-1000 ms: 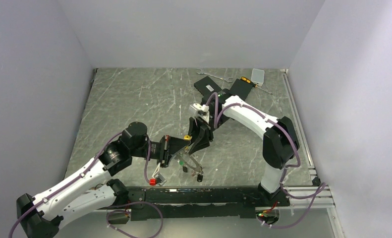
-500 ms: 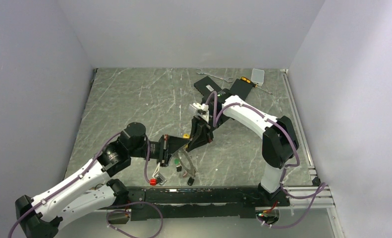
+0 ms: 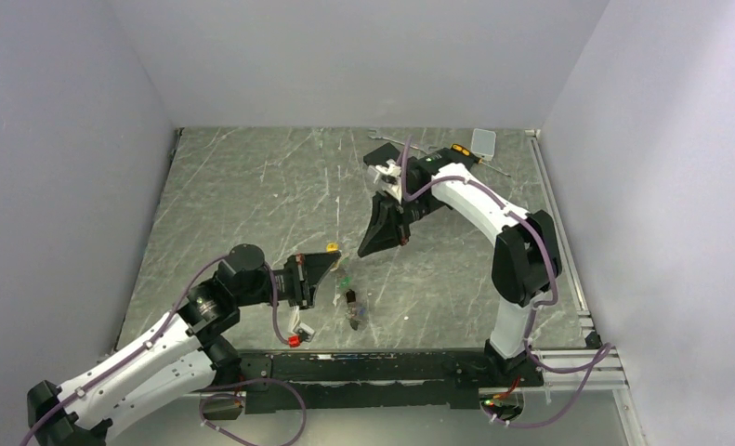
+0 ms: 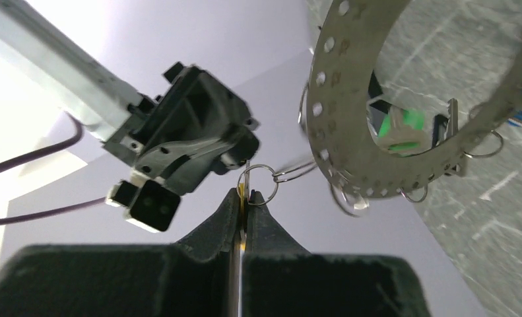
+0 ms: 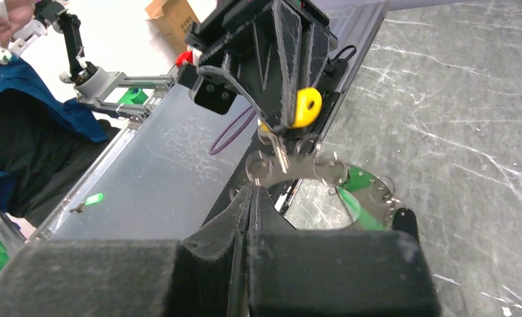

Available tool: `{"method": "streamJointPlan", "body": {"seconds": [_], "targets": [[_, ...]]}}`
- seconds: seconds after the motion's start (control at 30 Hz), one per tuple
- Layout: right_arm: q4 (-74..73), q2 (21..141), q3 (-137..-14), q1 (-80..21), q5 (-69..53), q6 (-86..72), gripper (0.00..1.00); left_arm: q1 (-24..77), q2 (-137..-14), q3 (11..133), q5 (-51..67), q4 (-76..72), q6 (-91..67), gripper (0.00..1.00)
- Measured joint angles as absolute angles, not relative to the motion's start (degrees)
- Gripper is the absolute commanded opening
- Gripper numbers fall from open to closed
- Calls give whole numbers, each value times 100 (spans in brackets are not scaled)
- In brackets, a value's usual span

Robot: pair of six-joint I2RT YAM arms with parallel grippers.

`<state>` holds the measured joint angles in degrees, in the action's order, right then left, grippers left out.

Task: Remove the keys from the keyring

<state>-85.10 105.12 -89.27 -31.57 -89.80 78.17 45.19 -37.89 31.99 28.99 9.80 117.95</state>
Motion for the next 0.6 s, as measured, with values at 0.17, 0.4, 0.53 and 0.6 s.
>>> {"method": "streamJointPlan", "body": {"seconds": [0.17,0.4,0.53,0.6], "targets": [[-8527,10626,-9233,-3100,-8965,7334,0,4508,-3754,3030,2646,1037,11824,0],[-8536,11030,-9314,-3181,-8899,7107,0,4501,-4029,3030,2432,674,11830,0],[-8571,11266,-9588,-3100,-8877,6772,7,4497,-4073,3033,2418,552,11778,0],[-8571,11443,-9907,-2980,-8882,6420,14,4497,-4073,3033,2410,497,11758,0]]}}
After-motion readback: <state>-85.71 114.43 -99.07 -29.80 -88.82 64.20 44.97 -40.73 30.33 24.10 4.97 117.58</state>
